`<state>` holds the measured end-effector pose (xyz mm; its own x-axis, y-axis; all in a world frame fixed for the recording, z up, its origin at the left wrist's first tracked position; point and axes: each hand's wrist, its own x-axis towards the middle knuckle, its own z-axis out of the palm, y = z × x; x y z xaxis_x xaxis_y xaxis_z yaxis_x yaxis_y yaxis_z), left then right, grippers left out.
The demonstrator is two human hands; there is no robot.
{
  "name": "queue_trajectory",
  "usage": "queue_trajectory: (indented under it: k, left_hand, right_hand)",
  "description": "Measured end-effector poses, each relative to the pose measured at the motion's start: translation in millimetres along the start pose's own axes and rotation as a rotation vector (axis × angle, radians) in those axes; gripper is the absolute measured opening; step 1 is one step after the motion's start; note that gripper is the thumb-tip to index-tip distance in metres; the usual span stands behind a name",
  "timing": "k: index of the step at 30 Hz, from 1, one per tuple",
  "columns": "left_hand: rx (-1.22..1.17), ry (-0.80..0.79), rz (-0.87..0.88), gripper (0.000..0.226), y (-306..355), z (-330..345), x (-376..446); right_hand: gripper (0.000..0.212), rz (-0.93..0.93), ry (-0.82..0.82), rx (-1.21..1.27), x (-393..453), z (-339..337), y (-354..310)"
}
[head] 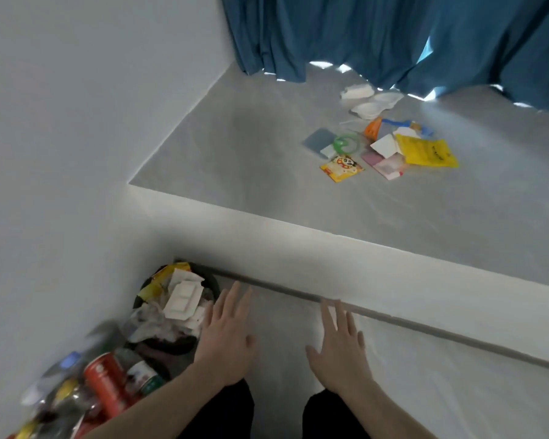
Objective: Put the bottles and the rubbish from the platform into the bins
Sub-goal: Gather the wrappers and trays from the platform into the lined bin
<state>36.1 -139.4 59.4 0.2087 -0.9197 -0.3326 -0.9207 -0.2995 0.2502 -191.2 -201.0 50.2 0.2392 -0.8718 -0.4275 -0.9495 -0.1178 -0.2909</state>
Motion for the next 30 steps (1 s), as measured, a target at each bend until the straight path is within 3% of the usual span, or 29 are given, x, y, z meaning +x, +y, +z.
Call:
queue_trajectory:
  k: [5, 9, 15, 20, 25, 30]
  left_hand:
    - [0.146, -0.263, -0.041, 0.083, 23.0, -20.7, -1.0]
    - [0.145, -0.307, -0.027, 0.081, 67.4, -102.4, -30.1]
    - [0.129, -0.131, 0.115, 0.074, 152.3, -294.8, -60.0]
    - [0.085, 0.013, 0.225, 0.072, 204.0, -411.0, -82.6]
    - [0.024, 0.078, 0.177, 0.070, 230.7, -456.7, -93.7]
    - [0.028, 0.036, 0.132, 0.073, 236.0, -463.4, -92.1]
  right_hand:
    - [0.080, 0.150, -0.174, 0.030, -18.9, -26.8, 7.2]
    - [0.078, 0.182, -0.247, 0.073, -71.0, -108.2, 1.1]
    - [0.077, 0.147, -0.105, 0.107, -148.6, -306.5, -14.9]
    - [0.077, 0.080, 0.059, 0.155, -187.0, -430.5, -21.4]
    - [0.077, 0.072, 0.133, 0.196, -193.2, -484.6, -12.6]
    - [0.080, 0.077, 0.121, 0.176, -183.2, -510.0, 3.3]
